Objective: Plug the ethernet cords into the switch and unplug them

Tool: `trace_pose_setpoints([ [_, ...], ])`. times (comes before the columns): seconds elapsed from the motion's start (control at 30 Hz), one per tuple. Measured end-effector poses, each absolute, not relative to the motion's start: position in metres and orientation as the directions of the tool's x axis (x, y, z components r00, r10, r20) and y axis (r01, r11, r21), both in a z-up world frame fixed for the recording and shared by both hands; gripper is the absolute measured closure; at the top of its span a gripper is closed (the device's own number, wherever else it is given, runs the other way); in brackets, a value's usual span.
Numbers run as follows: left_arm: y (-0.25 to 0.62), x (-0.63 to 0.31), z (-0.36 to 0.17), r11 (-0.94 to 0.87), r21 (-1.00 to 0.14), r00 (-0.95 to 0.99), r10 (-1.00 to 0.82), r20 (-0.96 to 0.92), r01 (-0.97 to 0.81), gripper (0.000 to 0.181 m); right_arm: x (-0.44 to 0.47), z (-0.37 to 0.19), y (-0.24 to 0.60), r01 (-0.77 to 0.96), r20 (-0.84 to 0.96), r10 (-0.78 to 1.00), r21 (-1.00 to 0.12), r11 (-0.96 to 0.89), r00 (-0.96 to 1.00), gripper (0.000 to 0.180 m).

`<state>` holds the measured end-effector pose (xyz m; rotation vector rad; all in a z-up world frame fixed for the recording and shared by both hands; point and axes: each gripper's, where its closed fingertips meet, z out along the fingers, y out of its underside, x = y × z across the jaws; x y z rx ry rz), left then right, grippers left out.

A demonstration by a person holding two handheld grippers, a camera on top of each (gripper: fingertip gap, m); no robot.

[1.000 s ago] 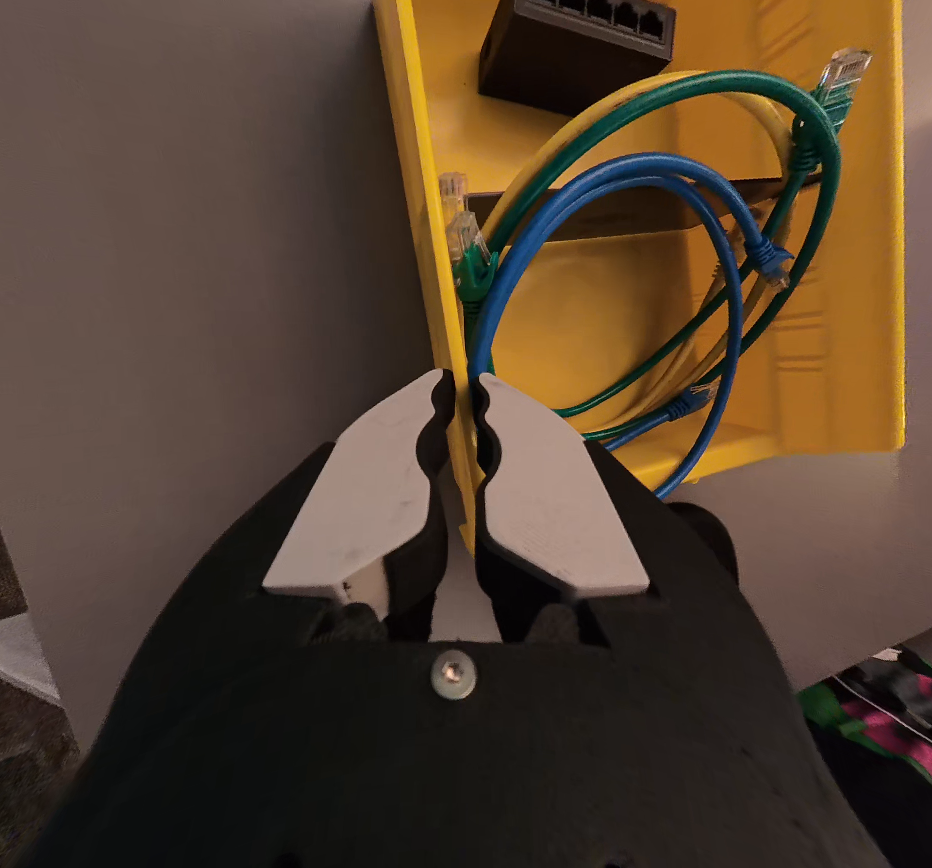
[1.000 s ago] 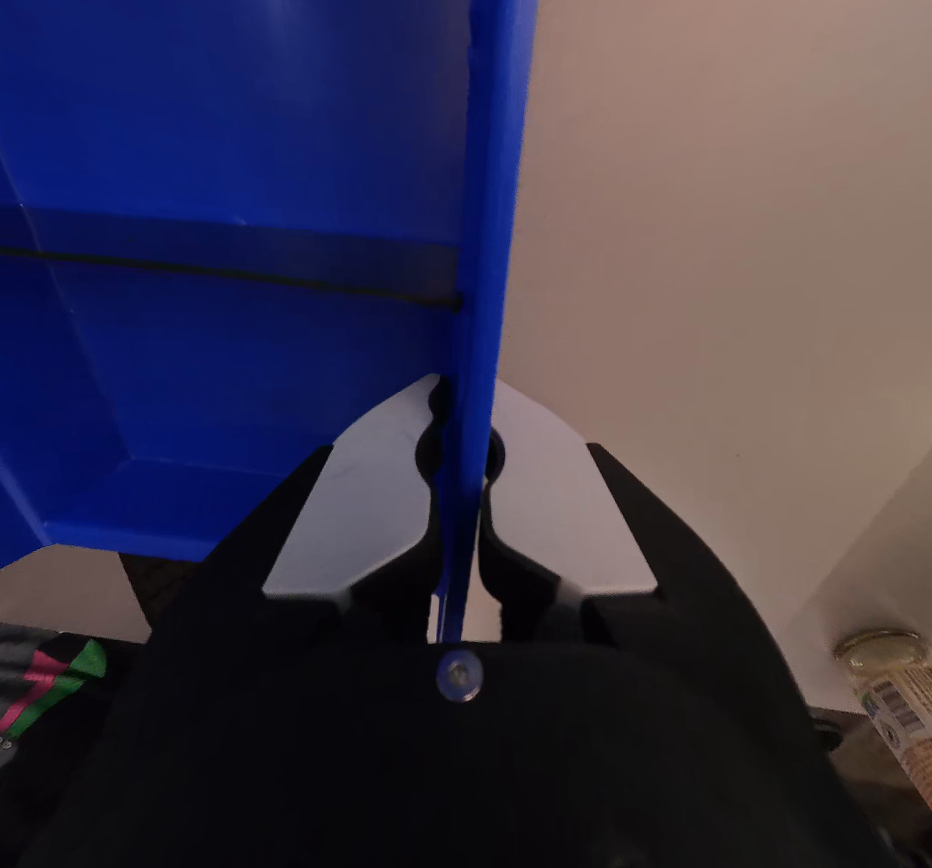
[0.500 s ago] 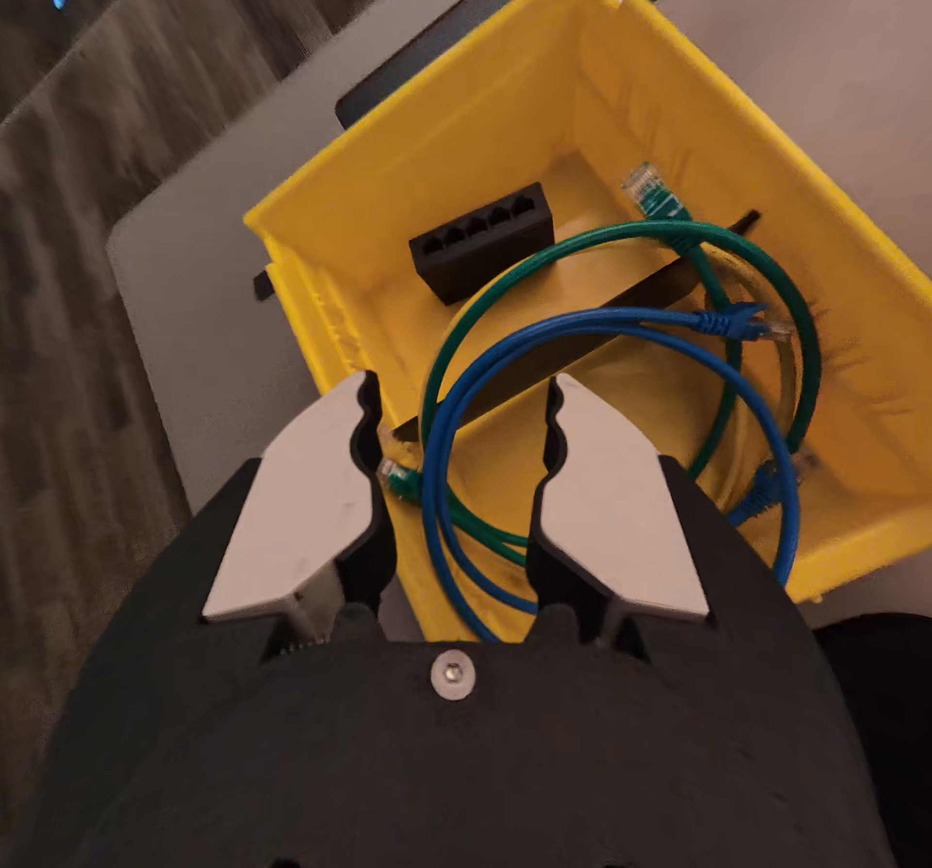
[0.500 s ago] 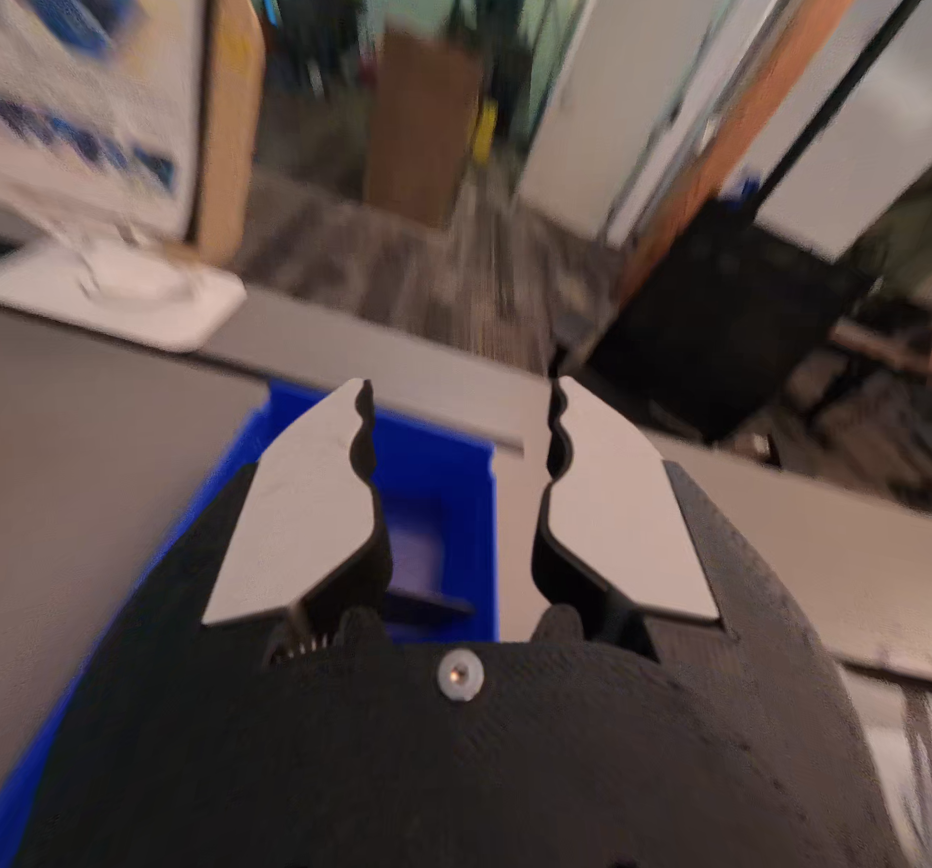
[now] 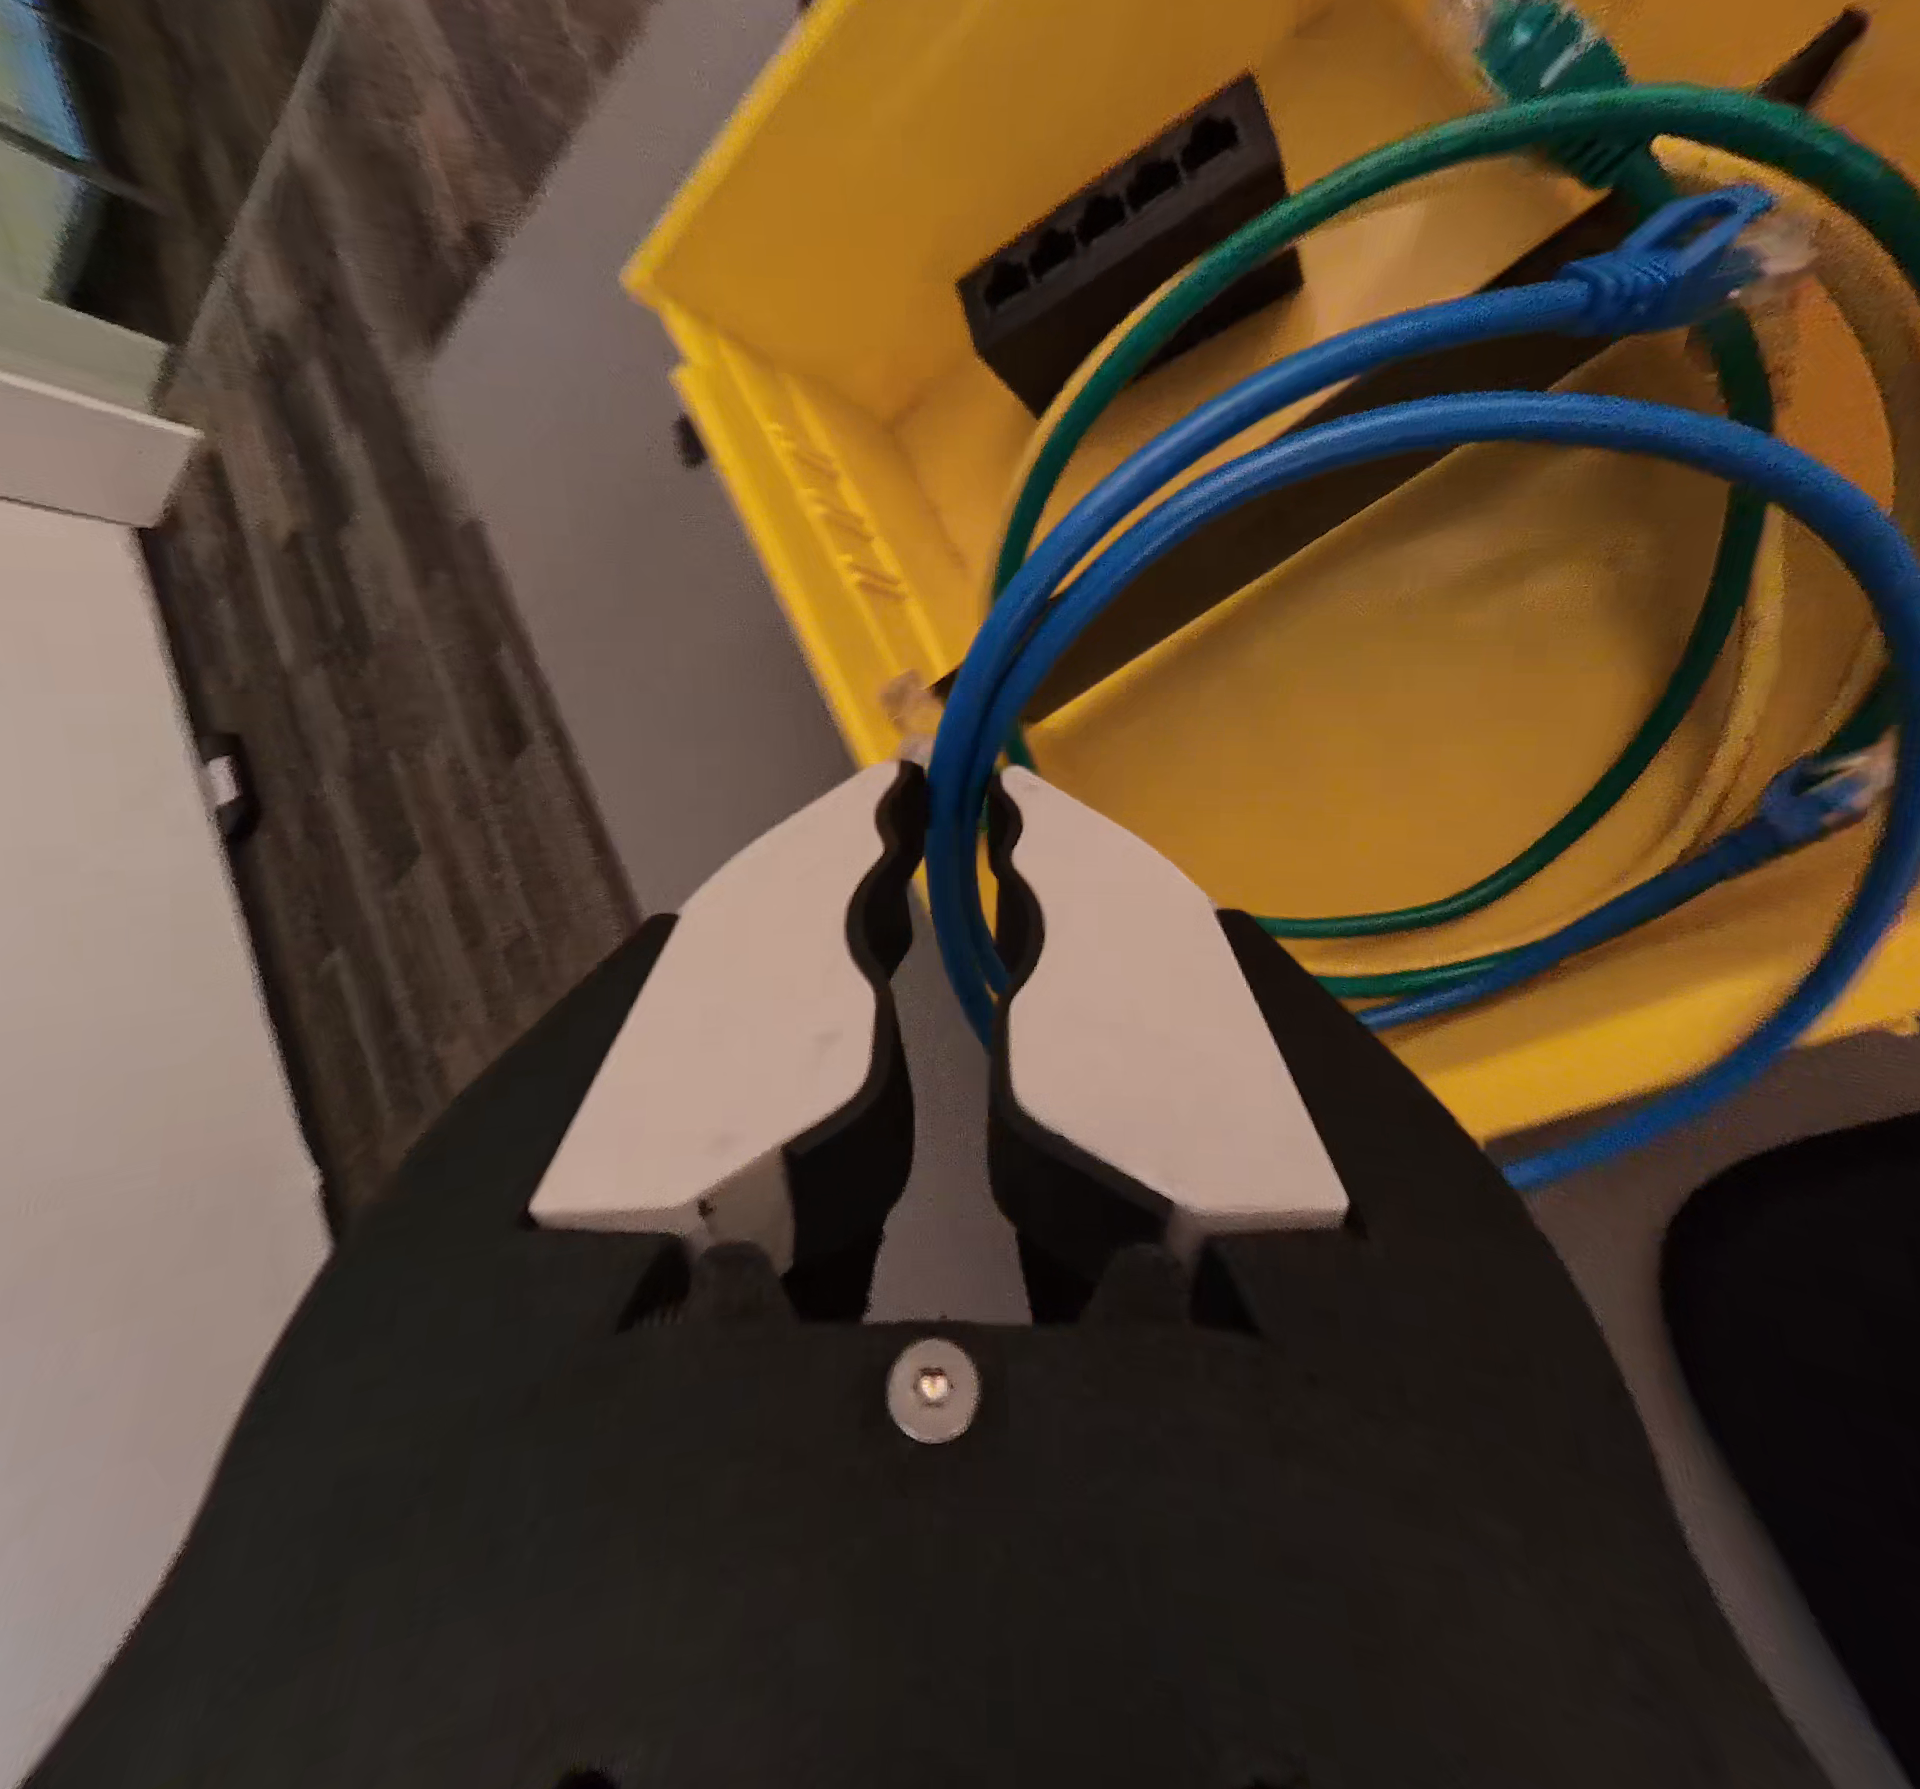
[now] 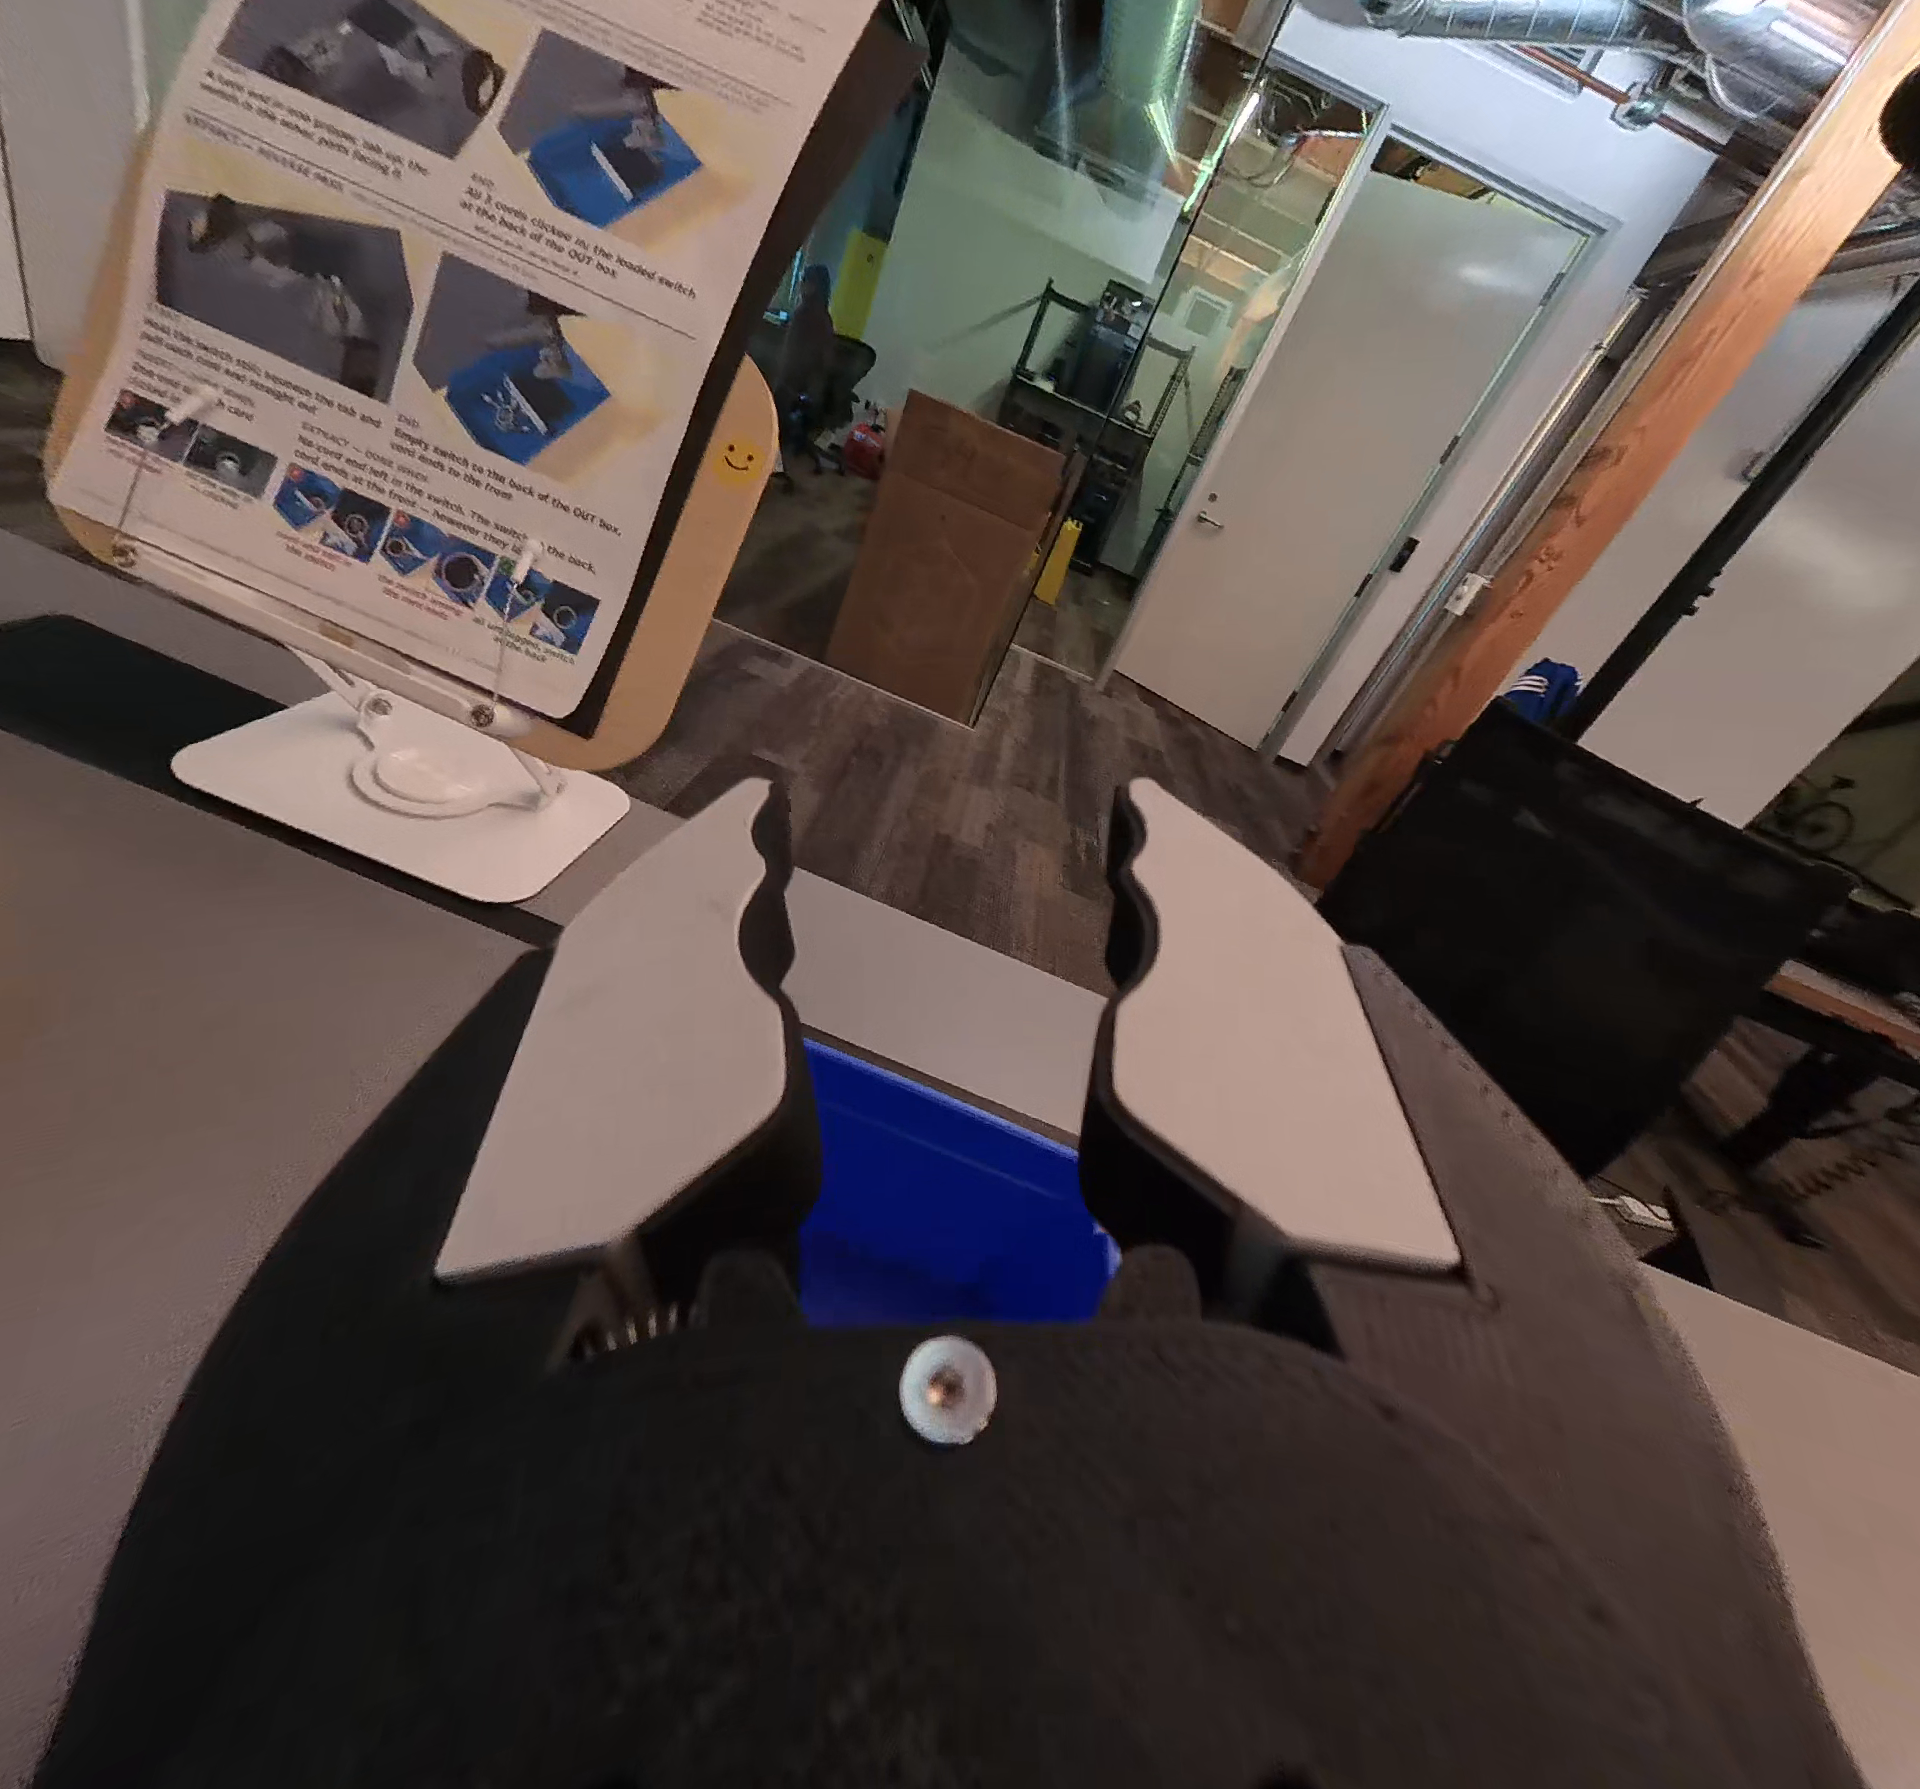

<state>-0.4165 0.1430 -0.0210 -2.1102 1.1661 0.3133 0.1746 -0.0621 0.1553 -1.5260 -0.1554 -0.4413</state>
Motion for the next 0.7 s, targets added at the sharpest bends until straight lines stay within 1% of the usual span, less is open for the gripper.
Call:
trace_pose_setpoints([
  [0.03, 0.137, -0.419, -0.002, -0.34, -0.473, 0.574, -0.607, -0.55, -0.813, 0.171, 0.175, 0.154, -0.062, 0.367, 0.364, -0.176, -0.93, -0.016, 0.915, 0.121],
  [0.1, 0.118, -0.413, 0.043, -0.263, -0.539, 0.587, -0.525, -0.616, -0.8, 0.171, 0.175, 0.154, -0.063, 0.354, 0.35, -0.169, -0.935, -0.007, 0.921, 0.121],
  [0.17, 0.094, -0.403, 0.09, -0.148, -0.61, 0.606, -0.427, -0.671, -0.779, 0.173, 0.175, 0.155, -0.064, 0.351, 0.346, -0.168, -0.936, -0.001, 0.923, 0.121],
  [0.23, 0.067, -0.392, 0.129, -0.035, -0.665, 0.634, -0.343, -0.693, -0.746, 0.173, 0.174, 0.157, -0.066, 0.357, 0.352, -0.172, -0.934, 0.0, 0.92, 0.121],
  [0.33, 0.03, -0.355, 0.156, 0.123, -0.733, 0.643, -0.398, -0.654, -0.669, 0.174, 0.17, 0.158, -0.066, 0.364, 0.358, -0.168, -0.932, 0.0, 0.918, 0.121],
  [0.4, 0.012, -0.324, 0.16, 0.193, -0.753, 0.612, -0.473, -0.634, -0.63, 0.175, 0.168, 0.157, -0.066, 0.375, 0.372, -0.168, -0.927, -0.012, 0.913, 0.121],
  [0.53, -0.015, -0.252, 0.149, 0.268, -0.776, 0.491, -0.646, -0.584, -0.571, 0.175, 0.162, 0.152, -0.063, 0.403, 0.405, -0.16, -0.914, -0.049, 0.9, 0.121],
  [0.63, -0.031, -0.193, 0.114, 0.189, -0.821, 0.344, -0.84, -0.419, -0.538, 0.176, 0.158, 0.146, -0.059, 0.418, 0.425, -0.141, -0.905, -0.077, 0.894, 0.121],
  [0.7, -0.029, -0.158, 0.077, 0.135, -0.796, 0.26, -0.902, -0.346, -0.591, 0.176, 0.159, 0.14, -0.056, 0.432, 0.443, -0.134, -0.896, -0.107, 0.886, 0.121],
])
